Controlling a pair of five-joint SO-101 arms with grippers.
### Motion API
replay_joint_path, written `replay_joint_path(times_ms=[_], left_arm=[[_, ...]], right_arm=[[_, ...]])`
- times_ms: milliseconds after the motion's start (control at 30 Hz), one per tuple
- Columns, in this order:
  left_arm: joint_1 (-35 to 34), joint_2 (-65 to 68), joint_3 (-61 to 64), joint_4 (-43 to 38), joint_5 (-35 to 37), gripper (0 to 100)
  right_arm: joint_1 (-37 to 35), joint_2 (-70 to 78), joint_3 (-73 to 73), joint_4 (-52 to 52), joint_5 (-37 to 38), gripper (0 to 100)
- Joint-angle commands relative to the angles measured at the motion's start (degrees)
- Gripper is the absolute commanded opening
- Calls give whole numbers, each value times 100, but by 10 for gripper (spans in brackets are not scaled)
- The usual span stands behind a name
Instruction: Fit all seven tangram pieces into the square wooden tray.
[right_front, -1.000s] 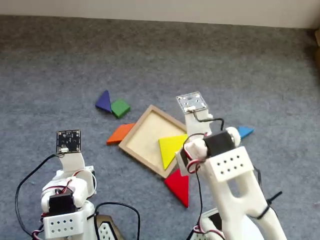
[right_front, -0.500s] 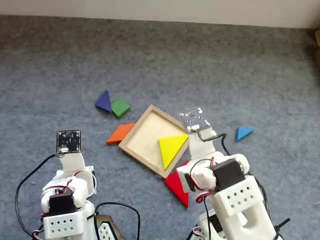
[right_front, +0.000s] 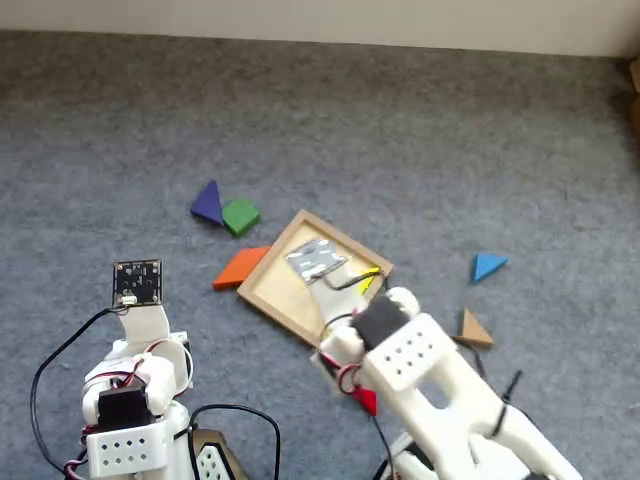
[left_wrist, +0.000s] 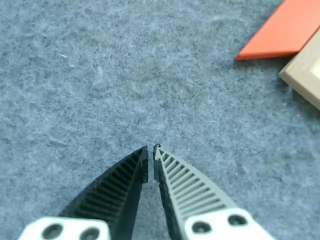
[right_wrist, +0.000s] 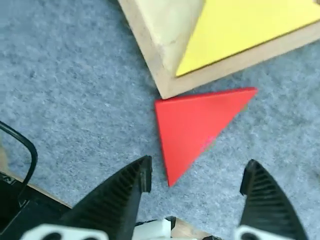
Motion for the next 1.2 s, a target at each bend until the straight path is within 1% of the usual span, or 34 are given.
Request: replay_joint_path(times_ms=[0, 167, 367, 500, 800, 867, 933, 1033, 1167], left_arm=[[-40, -189, 110, 18, 0, 45], [-40, -189, 110, 18, 0, 45], [-40, -189, 110, 18, 0, 45], [-40, -189, 110, 18, 0, 45], [-40, -189, 110, 18, 0, 45], [-40, -189, 110, 18, 0, 45], [-40, -189, 110, 18, 0, 45], [-40, -189, 110, 18, 0, 45], [-40, -189, 110, 18, 0, 45]], right_arm=[[-426, 365, -40, -259, 53, 300], [-462, 1086, -31, -646, 35, 303], [-462, 2299, -31, -1174, 18, 303], [-453, 2923, -31, -1270, 9, 303], [224, 3319, -22, -1657, 79, 292], [382, 3284, -22, -1745, 343, 245], [611, 3284, -31, -1833, 598, 179], [1051, 3108, -66, -1824, 879, 91], [1657, 1921, -84, -1807, 1222, 14]])
